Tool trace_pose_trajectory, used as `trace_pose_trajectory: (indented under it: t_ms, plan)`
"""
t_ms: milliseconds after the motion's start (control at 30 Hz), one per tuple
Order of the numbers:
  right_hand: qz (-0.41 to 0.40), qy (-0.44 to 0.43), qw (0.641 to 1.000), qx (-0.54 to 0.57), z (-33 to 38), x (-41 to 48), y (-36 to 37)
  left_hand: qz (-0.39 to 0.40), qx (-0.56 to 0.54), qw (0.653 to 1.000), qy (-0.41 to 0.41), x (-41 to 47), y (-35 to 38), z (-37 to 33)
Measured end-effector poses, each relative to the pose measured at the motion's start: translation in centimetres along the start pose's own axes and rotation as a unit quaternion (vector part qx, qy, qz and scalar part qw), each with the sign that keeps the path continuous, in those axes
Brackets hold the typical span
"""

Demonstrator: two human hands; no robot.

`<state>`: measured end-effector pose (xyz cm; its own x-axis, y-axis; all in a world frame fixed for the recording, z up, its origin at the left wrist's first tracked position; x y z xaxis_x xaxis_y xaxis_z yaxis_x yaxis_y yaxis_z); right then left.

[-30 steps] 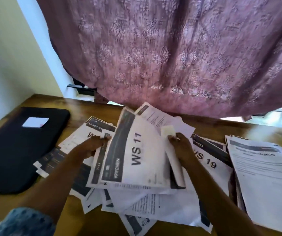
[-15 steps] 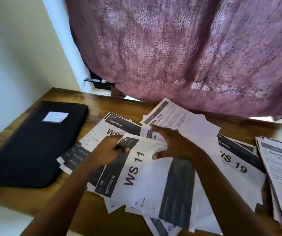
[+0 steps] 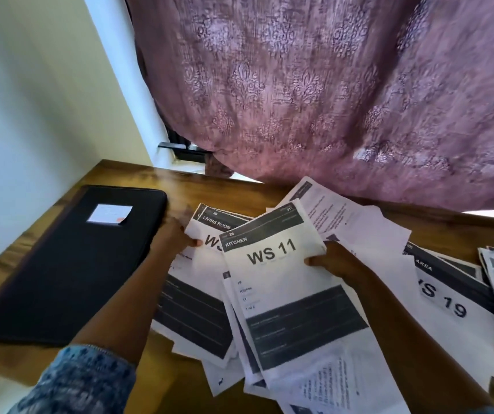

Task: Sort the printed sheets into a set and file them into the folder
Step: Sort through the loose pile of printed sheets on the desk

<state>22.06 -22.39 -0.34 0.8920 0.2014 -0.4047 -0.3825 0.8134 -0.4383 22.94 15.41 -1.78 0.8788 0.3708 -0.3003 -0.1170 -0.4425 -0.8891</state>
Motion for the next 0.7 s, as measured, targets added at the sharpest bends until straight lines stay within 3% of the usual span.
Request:
trace_pose_trajectory:
  t_ms: [167,367,467,567,700]
  plan:
    - [-0.009,-0.018,0.998,0.054,-0.6,-0.4,-0.3,0.03,-0.07,0.997,0.008,-0.2,0.4,1.3]
    - [-0.01,-0.027,0.984,0.177,-0.8,-1.1,-0.7,-0.076,-0.138,0.982,0.102,-5.8,-6.3,-0.1]
    - [-0.027,-0.065,0.965,0.254,1.2,-1.3,-0.3,-0.118,-0.238,0.953,0.146,-9.8,-10.2,-1.1]
    - [-0.045,-0.108,0.929,0.352,5.4,-1.8,1.0,-0.112,-0.358,0.91,0.178,-13.0,-12.5,-2.8]
    - [-0.092,-0.14,0.896,0.411,10.4,-2.1,2.4,-0.068,-0.508,0.849,0.129,-13.8,-11.9,-3.6]
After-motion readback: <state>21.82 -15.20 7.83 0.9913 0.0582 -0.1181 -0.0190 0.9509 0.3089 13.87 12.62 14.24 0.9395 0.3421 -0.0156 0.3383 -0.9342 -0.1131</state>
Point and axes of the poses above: each hand's wrist, its own x-axis towards the middle knuckle, its own y-axis out of the palm, z = x × y, the point moved 9 cm from there along x, towards the middle knuckle, and after that the axes turned 8 degrees about x, right-handed, at the moved point
